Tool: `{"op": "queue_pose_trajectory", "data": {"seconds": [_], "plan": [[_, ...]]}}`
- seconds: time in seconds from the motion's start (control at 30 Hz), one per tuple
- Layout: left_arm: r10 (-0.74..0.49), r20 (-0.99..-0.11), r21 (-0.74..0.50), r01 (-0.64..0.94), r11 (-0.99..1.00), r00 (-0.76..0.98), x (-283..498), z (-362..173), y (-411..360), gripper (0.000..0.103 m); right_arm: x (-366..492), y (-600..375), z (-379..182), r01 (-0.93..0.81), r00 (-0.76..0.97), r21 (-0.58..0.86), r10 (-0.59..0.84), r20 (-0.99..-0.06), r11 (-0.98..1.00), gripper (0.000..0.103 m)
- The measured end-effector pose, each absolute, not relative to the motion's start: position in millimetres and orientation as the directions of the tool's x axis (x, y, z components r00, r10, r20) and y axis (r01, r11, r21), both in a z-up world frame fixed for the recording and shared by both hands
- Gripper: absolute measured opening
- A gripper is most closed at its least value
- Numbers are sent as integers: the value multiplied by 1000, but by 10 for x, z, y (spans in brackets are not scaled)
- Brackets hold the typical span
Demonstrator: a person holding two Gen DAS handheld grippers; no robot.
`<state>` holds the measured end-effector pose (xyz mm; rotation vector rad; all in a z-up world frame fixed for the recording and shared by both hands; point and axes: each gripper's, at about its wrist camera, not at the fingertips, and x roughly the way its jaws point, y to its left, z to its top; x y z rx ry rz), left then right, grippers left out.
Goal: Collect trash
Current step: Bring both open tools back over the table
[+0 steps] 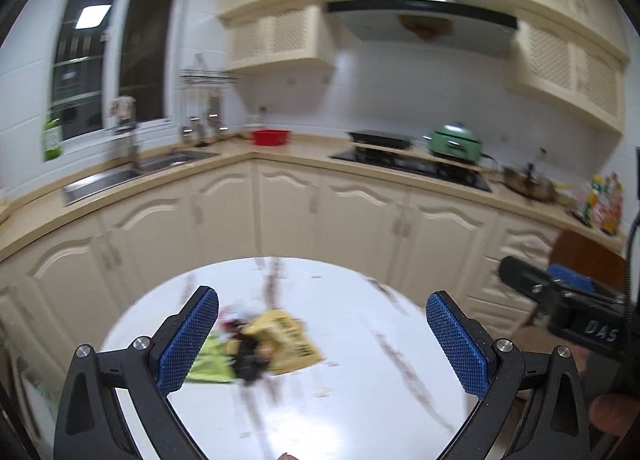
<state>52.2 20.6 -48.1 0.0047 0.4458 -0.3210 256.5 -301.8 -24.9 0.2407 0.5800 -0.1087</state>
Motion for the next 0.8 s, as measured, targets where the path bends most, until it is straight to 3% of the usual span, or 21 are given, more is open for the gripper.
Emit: {"op": "queue_pose_trajectory", "data": {"seconds": [0.23, 0.5, 0.8], "plan": [[-184, -416, -97, 157, 983, 891, 65, -601, 842, 102, 2594, -2250, -123, 67, 858, 118, 3, -514, 991, 103], [-128, -404, -123, 85, 989, 906, -262, -587, 1162, 102, 2607, -1624, -113, -32, 864, 50, 53, -500, 998, 103], [-97, -477, -133, 37, 990, 874, 110, -745, 1218, 102, 2798, -1568, -339, -40, 833, 28, 49, -551, 999, 103]]}}
